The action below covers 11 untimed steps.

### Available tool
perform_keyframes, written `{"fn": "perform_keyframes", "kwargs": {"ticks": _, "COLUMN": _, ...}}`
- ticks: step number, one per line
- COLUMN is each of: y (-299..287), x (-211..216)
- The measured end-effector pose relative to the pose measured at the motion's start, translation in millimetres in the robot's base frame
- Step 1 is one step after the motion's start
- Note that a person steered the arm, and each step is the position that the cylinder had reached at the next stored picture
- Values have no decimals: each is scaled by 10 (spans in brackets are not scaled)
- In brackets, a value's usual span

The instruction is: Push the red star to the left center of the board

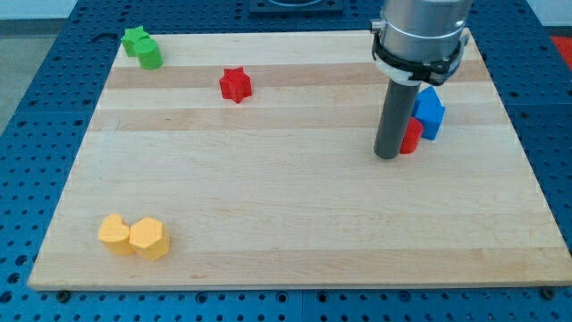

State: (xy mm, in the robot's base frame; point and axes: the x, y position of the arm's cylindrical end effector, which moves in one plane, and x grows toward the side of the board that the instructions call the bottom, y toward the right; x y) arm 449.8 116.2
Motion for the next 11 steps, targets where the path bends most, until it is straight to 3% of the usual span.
{"fn": "perform_keyframes", "kwargs": {"ticks": 1, "y": -191, "x": 51}}
{"fn": "perform_keyframes", "kwargs": {"ticks": 2, "y": -824, "x": 8}}
{"fn": "perform_keyframes", "kwargs": {"ticks": 4, "y": -790, "x": -1102}}
{"fn": "perform_keyframes", "kwargs": {"ticks": 6, "y": -1348, "x": -1869}}
{"fn": "perform_keyframes", "kwargs": {"ticks": 7, "y": -1838, "x": -1859}}
{"fn": "perform_keyframes", "kwargs": {"ticks": 10, "y": -2048, "x": -808}}
{"fn": "perform_keyframes", "kwargs": {"ticks": 11, "y": -2096, "x": -1027}}
